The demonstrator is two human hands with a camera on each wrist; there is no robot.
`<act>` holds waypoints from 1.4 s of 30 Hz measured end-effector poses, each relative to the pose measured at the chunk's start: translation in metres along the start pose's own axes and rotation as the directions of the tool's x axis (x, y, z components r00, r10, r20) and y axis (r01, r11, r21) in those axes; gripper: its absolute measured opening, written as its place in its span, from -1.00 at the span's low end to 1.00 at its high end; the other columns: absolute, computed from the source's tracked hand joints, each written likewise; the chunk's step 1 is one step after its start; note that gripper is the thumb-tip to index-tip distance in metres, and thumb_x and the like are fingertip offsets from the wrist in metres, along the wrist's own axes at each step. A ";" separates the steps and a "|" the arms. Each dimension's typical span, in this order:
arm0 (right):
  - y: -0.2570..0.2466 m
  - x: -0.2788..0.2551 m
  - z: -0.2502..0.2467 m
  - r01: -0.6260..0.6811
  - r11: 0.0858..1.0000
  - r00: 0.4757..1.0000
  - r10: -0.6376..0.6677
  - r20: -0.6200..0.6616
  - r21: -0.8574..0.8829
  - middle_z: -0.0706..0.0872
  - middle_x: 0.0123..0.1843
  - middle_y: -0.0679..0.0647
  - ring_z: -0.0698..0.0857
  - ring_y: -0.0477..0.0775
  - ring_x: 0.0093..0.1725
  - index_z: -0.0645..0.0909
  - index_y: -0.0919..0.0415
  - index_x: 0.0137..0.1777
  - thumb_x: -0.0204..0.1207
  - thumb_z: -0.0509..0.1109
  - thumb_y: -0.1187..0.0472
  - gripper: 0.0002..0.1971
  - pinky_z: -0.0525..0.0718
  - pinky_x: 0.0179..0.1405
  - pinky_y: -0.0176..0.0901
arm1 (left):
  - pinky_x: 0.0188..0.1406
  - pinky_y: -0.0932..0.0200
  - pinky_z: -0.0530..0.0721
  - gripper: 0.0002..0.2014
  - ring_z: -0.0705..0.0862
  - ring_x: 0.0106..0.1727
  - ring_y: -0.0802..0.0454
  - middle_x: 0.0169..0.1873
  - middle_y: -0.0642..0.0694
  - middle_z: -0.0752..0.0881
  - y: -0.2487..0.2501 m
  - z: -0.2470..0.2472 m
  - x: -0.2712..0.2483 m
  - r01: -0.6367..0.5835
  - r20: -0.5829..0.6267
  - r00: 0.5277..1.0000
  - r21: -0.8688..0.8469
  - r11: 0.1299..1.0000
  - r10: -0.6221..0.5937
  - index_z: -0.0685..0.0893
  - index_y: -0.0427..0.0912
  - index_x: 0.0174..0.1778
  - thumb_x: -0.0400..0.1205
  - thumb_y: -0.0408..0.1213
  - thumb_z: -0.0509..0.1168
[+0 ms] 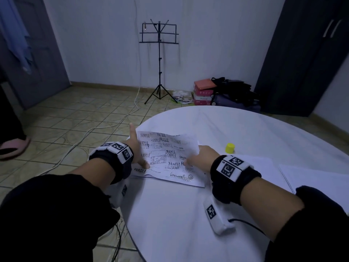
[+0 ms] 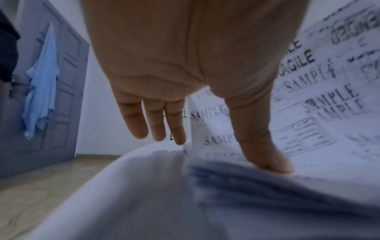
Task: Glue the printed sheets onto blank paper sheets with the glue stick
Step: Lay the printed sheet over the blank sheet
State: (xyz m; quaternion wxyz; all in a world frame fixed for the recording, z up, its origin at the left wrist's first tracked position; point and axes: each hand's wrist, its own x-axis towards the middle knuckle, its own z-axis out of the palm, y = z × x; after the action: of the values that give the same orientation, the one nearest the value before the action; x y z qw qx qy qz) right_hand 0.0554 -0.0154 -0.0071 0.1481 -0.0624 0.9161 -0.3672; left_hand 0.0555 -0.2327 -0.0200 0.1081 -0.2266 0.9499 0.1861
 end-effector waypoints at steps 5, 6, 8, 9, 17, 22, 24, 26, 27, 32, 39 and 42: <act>-0.002 -0.006 0.006 -0.032 0.997 0.996 0.037 -0.076 0.064 0.69 -0.11 0.14 0.66 0.11 -0.10 0.68 0.30 0.02 0.41 0.54 0.19 -0.76 0.57 -0.13 -0.20 | 0.30 -0.23 0.54 0.42 0.62 0.26 -0.28 0.23 -0.32 0.65 -0.017 -0.001 -0.008 -0.005 -0.119 0.993 -0.241 0.970 -0.025 -0.45 -0.03 0.61 0.25 -0.26 0.67; -0.004 -0.006 0.007 -0.045 0.997 0.995 0.050 -0.083 0.063 0.71 -0.06 0.16 0.69 0.14 -0.05 0.67 0.31 0.03 0.42 0.54 0.17 -0.73 0.61 -0.09 -0.16 | 0.25 -0.19 0.58 0.33 0.64 0.22 -0.28 0.20 -0.30 0.66 -0.019 -0.004 -0.010 0.003 -0.141 0.989 -0.262 0.965 -0.041 -0.32 -0.06 0.64 0.28 -0.27 0.66; -0.007 -0.007 0.005 -0.076 0.997 0.993 0.076 -0.094 0.002 0.68 0.00 0.17 0.67 0.15 0.01 0.61 0.32 0.10 0.45 0.50 0.10 -0.66 0.59 -0.07 -0.16 | 0.10 -0.05 0.60 0.10 0.64 0.21 -0.27 0.17 -0.27 0.67 -0.022 -0.010 -0.016 0.009 -0.164 0.985 -0.268 0.963 -0.055 -0.02 -0.17 0.63 0.34 -0.28 0.62; -0.008 -0.005 0.004 -0.097 0.995 0.991 0.093 -0.096 -0.037 0.67 0.06 0.16 0.66 0.14 0.07 0.58 0.33 0.18 0.48 0.48 0.08 -0.60 0.58 -0.02 -0.16 | 0.04 -0.03 0.58 0.00 0.63 0.22 -0.27 0.18 -0.27 0.67 -0.022 -0.013 -0.018 0.012 -0.170 0.984 -0.257 0.966 -0.058 0.11 -0.21 0.59 0.36 -0.28 0.61; -0.001 0.006 -0.003 -0.211 0.978 0.966 0.207 -0.155 -0.006 0.72 -0.01 0.13 0.69 0.14 0.09 0.60 0.38 0.18 0.37 0.58 0.04 -0.49 0.60 0.09 -0.21 | 0.07 0.11 0.62 -0.45 0.71 0.10 -0.12 0.07 -0.20 0.76 -0.019 -0.013 -0.022 -0.018 -0.108 0.994 -0.212 0.977 -0.006 0.61 -0.24 0.31 0.42 -0.24 0.57; 0.007 0.001 -0.010 -0.205 0.979 0.971 0.203 -0.125 -0.006 0.70 0.16 0.20 0.66 0.25 0.20 0.59 0.29 0.27 0.40 0.50 -0.03 -0.47 0.60 0.18 -0.07 | -0.23 0.16 0.68 -0.87 0.77 -0.07 -0.08 -0.14 -0.17 0.78 -0.013 -0.013 -0.028 -0.085 -0.086 0.994 -0.257 0.963 0.065 0.70 -0.24 -0.14 0.54 -0.25 0.45; 0.011 -0.007 -0.013 -0.175 0.984 0.981 0.175 -0.081 0.012 0.65 0.30 0.22 0.64 0.23 0.28 0.57 0.30 0.33 0.50 0.43 0.10 -0.55 0.63 0.25 -0.03 | -0.39 0.20 0.61 -0.83 0.75 -0.19 -0.03 -0.22 -0.11 0.76 -0.008 -0.014 -0.035 -0.106 -0.066 0.994 -0.302 0.947 0.090 0.62 -0.19 -0.25 0.59 -0.21 0.41; 0.017 -0.017 -0.020 -0.176 0.984 0.983 0.177 -0.047 0.033 0.62 0.33 0.25 0.63 0.24 0.30 0.54 0.32 0.36 0.52 0.38 0.20 -0.58 0.64 0.27 0.06 | -0.42 0.25 0.57 -0.79 0.71 -0.29 0.06 -0.29 -0.05 0.75 -0.004 -0.015 -0.043 -0.139 -0.049 0.990 -0.339 0.930 0.130 0.59 -0.15 -0.30 0.58 -0.17 0.42; 0.022 -0.022 -0.024 -0.181 0.983 0.982 0.183 -0.045 0.036 0.62 0.33 0.25 0.63 0.24 0.30 0.54 0.33 0.36 0.52 0.37 0.23 -0.59 0.65 0.27 0.08 | -0.41 0.25 0.56 -0.79 0.71 -0.30 0.09 -0.31 -0.03 0.75 -0.002 -0.016 -0.048 -0.156 -0.040 0.988 -0.351 0.923 0.152 0.60 -0.14 -0.30 0.56 -0.17 0.44; 0.053 -0.062 -0.053 -0.177 0.982 0.981 0.181 -0.069 0.064 0.74 0.14 0.22 0.75 0.22 0.07 0.63 0.31 0.21 0.41 0.53 0.19 -0.60 0.74 0.08 0.06 | -0.49 0.35 0.55 -0.78 0.65 -0.39 0.15 -0.36 0.01 0.71 0.015 -0.015 -0.085 -0.228 -0.021 0.972 -0.343 0.911 0.235 0.58 -0.16 -0.24 0.49 -0.23 0.52; 0.107 -0.139 -0.087 -0.259 0.945 0.966 0.252 -0.058 -0.200 0.66 -0.20 0.13 0.50 0.00 -0.41 0.59 0.31 0.01 0.35 0.61 0.10 -0.62 0.33 -0.54 -0.25 | -0.30 0.20 0.64 -0.17 0.65 -0.33 0.04 -0.03 -0.07 0.70 0.041 0.033 -0.149 -0.389 0.105 0.900 -0.248 0.887 0.423 0.22 0.04 0.39 0.35 -0.30 0.62; 0.130 -0.164 -0.095 -0.293 0.918 0.956 0.289 -0.055 -0.266 0.58 -0.39 0.06 0.57 0.05 -0.39 0.45 0.23 -0.35 0.35 0.61 0.15 -0.65 0.34 -0.54 -0.25 | -0.26 0.16 0.65 -0.36 0.61 -0.37 0.03 0.05 -0.05 0.63 0.057 0.054 -0.175 -0.467 0.209 0.840 -0.187 0.864 0.500 0.34 0.10 0.19 0.38 -0.32 0.59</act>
State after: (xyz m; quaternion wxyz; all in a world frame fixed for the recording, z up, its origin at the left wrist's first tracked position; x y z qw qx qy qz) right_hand 0.1797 0.1775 0.0055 0.1846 0.0574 0.9578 -0.2126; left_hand 0.1877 -0.0956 -0.0009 0.1619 0.0397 0.9408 0.2953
